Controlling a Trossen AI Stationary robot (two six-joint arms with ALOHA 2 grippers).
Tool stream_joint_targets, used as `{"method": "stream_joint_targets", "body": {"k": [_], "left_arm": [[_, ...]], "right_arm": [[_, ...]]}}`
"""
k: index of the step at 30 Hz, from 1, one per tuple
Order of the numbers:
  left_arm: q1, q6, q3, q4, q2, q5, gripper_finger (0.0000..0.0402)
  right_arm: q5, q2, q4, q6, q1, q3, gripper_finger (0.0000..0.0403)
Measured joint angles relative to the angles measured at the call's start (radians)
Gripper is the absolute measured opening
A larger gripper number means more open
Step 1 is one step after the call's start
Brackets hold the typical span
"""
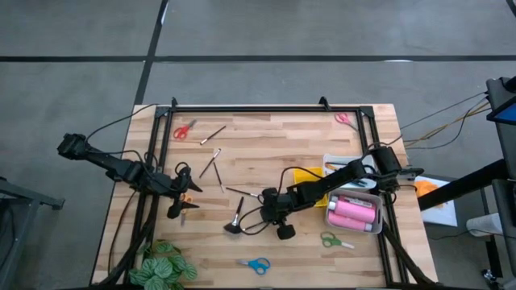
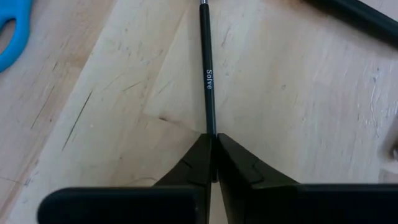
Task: Pick & Place Paint Supplies
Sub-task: Put the black paint brush into the white bin
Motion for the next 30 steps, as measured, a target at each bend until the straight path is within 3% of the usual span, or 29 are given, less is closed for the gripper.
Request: {"method": "stream_joint_targets", "body": {"k": [16,30], "left_arm": [[0.000,0.000,0.000,0.000,0.000,0.000,0.0300],[0.000,0.000,0.000,0.000,0.000,0.000,0.0300]], "right_arm": [[0.002,-0.042,-0.067,-0.071,-0.004,-0.006,0.0013],[0.002,-0.205,-0.186,-0.093,-0.090,-0.005,0.0013]]}}
